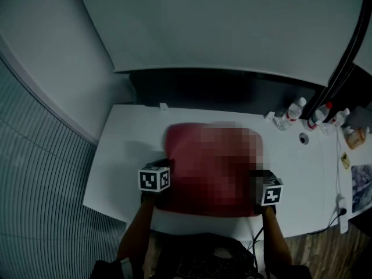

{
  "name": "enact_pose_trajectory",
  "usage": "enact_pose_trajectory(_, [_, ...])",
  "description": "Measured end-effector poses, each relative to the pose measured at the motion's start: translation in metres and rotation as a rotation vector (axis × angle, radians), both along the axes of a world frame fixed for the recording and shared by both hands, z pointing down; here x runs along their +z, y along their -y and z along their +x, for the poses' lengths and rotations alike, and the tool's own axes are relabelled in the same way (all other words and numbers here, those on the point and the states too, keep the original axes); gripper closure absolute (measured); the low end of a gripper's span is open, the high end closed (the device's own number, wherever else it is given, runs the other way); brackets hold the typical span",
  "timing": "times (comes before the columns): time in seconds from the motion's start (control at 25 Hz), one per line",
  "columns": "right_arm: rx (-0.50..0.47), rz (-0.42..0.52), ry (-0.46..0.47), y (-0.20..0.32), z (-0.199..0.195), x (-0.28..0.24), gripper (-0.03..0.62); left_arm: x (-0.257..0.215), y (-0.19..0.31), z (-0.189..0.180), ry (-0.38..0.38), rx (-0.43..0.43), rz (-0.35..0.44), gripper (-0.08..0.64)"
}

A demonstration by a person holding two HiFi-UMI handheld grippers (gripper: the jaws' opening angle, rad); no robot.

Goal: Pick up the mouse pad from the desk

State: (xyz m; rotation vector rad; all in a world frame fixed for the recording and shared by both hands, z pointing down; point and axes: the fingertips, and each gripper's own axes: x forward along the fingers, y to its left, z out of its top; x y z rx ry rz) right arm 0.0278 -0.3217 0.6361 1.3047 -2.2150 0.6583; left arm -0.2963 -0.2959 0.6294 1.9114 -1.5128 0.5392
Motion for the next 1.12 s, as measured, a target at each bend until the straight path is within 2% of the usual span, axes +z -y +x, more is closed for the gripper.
enact_pose_trajectory(0.68, [-0.047, 0.076, 0.031, -0.008, -0.009, -0.049, 0.511, -0.051, -0.013, 0.019, 0.036, 0.001, 0.095, 0.486])
enact_pose_trajectory(1.12, [-0.089, 0.206, 0.023, -0.005, -0.004, -0.104, 0.511, -0.104, -0.018, 0.036, 0.023, -0.02, 0.218, 0.485])
